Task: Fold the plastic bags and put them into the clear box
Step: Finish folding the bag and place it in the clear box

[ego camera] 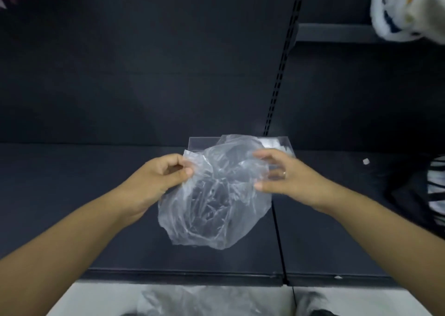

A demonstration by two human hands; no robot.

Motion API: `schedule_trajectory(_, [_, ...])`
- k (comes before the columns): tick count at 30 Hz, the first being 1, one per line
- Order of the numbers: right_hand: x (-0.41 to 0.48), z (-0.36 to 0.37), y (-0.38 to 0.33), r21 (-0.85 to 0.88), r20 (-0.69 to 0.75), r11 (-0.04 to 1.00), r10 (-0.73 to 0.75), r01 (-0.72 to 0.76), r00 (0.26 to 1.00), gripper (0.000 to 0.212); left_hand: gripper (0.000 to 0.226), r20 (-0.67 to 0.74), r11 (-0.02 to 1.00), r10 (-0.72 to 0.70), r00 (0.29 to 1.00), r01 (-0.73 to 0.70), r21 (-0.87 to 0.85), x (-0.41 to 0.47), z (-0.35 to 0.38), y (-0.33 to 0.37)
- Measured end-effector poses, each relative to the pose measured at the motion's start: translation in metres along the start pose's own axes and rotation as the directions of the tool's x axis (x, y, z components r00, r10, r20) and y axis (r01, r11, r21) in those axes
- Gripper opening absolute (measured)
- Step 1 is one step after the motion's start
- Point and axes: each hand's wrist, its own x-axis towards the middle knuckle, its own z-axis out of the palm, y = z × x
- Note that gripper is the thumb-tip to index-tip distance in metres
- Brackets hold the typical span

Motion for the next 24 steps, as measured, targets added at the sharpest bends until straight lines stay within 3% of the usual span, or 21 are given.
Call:
schedule_trajectory(4, [0.019, 0.031, 0.04, 0.164, -0.03, 0.984, 0.075, -0.069, 0.997, 0.01, 0.019, -0.018, 0.996, -0.04, 0.999, 0.038, -0.079, -0.004, 0.005, -0.041])
schedule_trajectory(7, [0.012, 0.029, 0.064, 0.225, -0.001, 0.973, 0.054, -0.052, 0.999, 0.02, 0.025, -0.084, 0.988, -0.082, 0.993, 0.07, -0.135, -0.013, 0.008, -0.065])
schedule_trajectory(10, [-0.007, 0.028, 0.075, 0.28, -0.065, 0.959, -0.024, 0.041, 0.998, 0.022, 0.029, -0.204, 0.981, -0.127, 0.971, 0.092, -0.172, -0.024, 0.011, -0.083])
schedule_trajectory(13, [-0.02, 0.041, 0.079, 0.332, -0.237, 0.933, -0.058, 0.137, 0.97, 0.019, 0.033, -0.333, 0.998, -0.07, 0.94, 0.067, -0.02, -0.032, 0.02, -0.098])
schedule_trajectory(16, [-0.022, 0.056, 0.076, 0.244, -0.511, 0.957, -0.011, 0.157, 0.86, 0.02, 0.034, -0.408, 0.987, 0.01, 0.913, 0.056, 0.148, -0.04, 0.043, -0.104])
schedule_trajectory(19, [-0.017, 0.061, 0.069, 0.237, -0.552, 0.96, 0.004, 0.151, 0.834, 0.019, 0.034, -0.468, 0.962, 0.048, 0.882, 0.086, 0.26, -0.043, 0.05, -0.103])
schedule_trajectory(21, [-0.01, 0.062, 0.063, 0.264, -0.464, 0.955, 0.001, 0.138, 0.886, 0.017, 0.058, -0.438, 0.923, 0.105, 0.893, 0.077, 0.378, -0.036, 0.044, -0.093])
schedule_trajectory(24, [0.004, 0.072, 0.048, 0.278, -0.316, 0.95, -0.052, 0.145, 0.947, 0.014, 0.081, -0.127, 0.889, 0.082, 0.988, -0.015, 0.457, -0.008, 0.053, -0.06])
